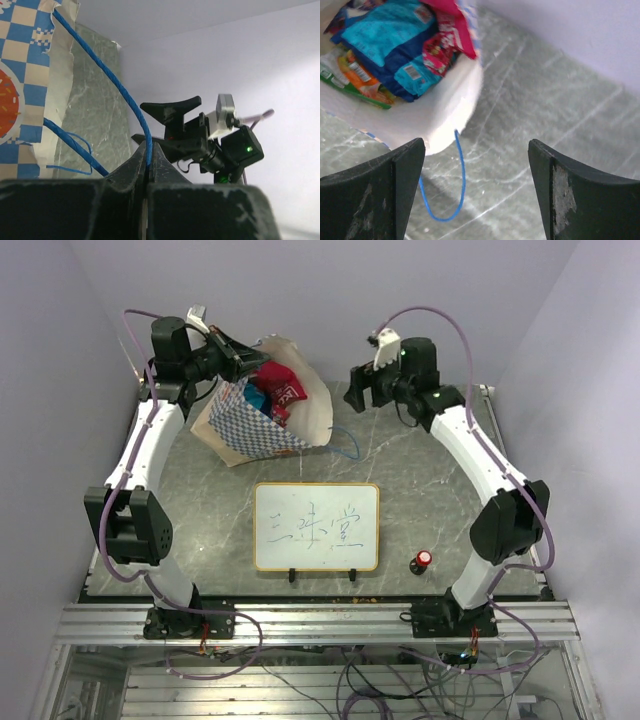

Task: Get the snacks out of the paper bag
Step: Adjust the paper bag at the center of the board, then take out the snack from the paper bag.

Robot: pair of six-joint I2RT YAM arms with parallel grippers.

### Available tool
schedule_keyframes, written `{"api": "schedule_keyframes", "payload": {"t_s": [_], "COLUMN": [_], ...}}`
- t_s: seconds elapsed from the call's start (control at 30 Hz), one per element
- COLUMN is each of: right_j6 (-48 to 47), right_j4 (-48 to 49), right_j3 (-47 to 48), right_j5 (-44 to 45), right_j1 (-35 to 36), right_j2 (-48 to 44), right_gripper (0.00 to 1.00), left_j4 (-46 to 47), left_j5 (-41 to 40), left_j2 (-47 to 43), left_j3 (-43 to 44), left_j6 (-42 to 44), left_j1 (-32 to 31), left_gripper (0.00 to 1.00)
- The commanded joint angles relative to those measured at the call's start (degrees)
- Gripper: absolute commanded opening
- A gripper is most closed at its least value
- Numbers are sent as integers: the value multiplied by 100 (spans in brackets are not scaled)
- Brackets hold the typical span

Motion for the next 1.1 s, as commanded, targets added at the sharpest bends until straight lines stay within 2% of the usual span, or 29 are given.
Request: {"api": "schedule_keyframes", "payload": {"t_s": [0.0, 0.07, 0.13, 0.23, 0.3, 0.4, 0.63, 0.77, 1.07], "right_j6": [-1770, -2182, -2303, -2787, -3037, -3135, -3034, -3292, -3631], "right_j4": [2137, 3011, 3455, 3253, 3328, 3677, 4455, 4664, 4852], "right_j3": [-898, -1188, -1025, -206, 76, 356, 1409, 1964, 2830], "right_j5": [-529, -659, -906, -1736, -2068, -2284, -2938, -2936, -2156], "right_j1": [699, 990, 1081, 1096, 1102, 1110, 1110, 1183, 1229], "right_j2": [-238, -214, 43, 715, 1037, 1504, 2720, 3290, 4164], "right_gripper": [85, 90, 91, 81, 78, 78, 78, 79, 88], "left_j4": [-489, -480, -570, -787, -702, -503, -692, -817, -874], "left_j5": [53, 114, 114, 84, 121, 163, 282, 353, 461], "left_j2": [-176, -200, -203, -125, -65, -22, 29, 44, 8], "left_j3": [329, 299, 360, 615, 678, 676, 857, 916, 899], "left_j6": [299, 230, 275, 413, 315, 121, 146, 229, 238], "left_j1": [-63, -63, -61, -55, -68, -96, -166, -201, -226], "left_gripper": [7, 7, 7, 7, 7, 7, 7, 7, 7]}}
